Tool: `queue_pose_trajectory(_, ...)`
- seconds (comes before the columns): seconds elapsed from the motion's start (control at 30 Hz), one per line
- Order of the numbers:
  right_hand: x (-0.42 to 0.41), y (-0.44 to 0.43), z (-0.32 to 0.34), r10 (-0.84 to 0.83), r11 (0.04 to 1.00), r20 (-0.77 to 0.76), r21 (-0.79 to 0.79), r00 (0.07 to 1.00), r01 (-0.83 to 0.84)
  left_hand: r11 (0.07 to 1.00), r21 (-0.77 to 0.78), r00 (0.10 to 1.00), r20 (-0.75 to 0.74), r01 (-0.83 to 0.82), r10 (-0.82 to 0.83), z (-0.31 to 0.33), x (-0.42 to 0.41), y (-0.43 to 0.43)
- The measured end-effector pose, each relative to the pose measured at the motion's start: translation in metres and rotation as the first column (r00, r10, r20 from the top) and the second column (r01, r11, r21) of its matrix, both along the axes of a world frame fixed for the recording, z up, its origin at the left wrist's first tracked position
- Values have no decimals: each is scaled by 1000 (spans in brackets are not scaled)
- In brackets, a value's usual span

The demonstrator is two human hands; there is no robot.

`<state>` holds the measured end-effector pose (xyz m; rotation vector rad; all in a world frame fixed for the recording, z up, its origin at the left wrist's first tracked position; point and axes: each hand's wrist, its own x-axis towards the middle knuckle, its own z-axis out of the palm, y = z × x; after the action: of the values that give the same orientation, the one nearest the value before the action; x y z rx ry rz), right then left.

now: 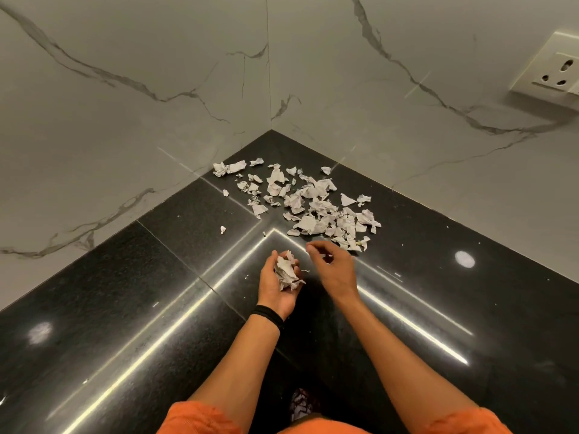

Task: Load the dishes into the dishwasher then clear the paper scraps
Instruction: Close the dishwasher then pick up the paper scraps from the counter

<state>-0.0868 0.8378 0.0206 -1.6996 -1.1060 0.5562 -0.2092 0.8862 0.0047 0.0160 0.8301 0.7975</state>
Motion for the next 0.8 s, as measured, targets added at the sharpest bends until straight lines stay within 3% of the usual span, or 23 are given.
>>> queue_pose_trajectory(0.13, 10, -2, -21, 236, 944, 278, -291, 931, -153, 998, -25, 997, 27, -66, 66, -1, -18, 3)
queue_pose_trajectory(0.27, 4, -2, -28, 335, 934, 519, -295, 787, -203, 998, -2, 998, 24, -57, 57, -5, -20, 2)
queue_pose_trajectory(0.37, 4, -2, -33, 321, 940, 601, -294, 732, -171, 999, 20, 999, -16, -50, 50, -7, -19, 2)
queue_pose_trajectory(0.43, 4, -5, -33, 239, 961, 497, -247, 834, -128, 998, 31, 998, -28, -49, 50, -7, -18, 2)
queue_pose_trajectory(0.5, 2, -7, -23, 102, 983, 225, -170, 969, -64, 998, 52, 998, -46, -31, 34, -8, -15, 2)
queue_pose_trajectory(0.57, -2, -7, -8, 29, 998, 49, -66, 998, -26, 997, 74, 998, -59, -6, 10, -11, -8, 0)
queue_pose_trajectory(0.63, -7, -9, 5, 85, 996, 41, -11, 996, -85, 996, 83, 999, -33, 29, -26, -13, 2, -3)
queue_pose_trajectory(0.7, -12, -10, 10, 149, 989, 131, -21, 980, -148, 996, 73, 998, -8, 59, -58, -11, 11, -6)
queue_pose_trajectory(0.8, -11, -11, 10, 131, 991, 135, -13, 982, -130, 998, 49, 999, 17, 48, -49, -8, 18, -4)
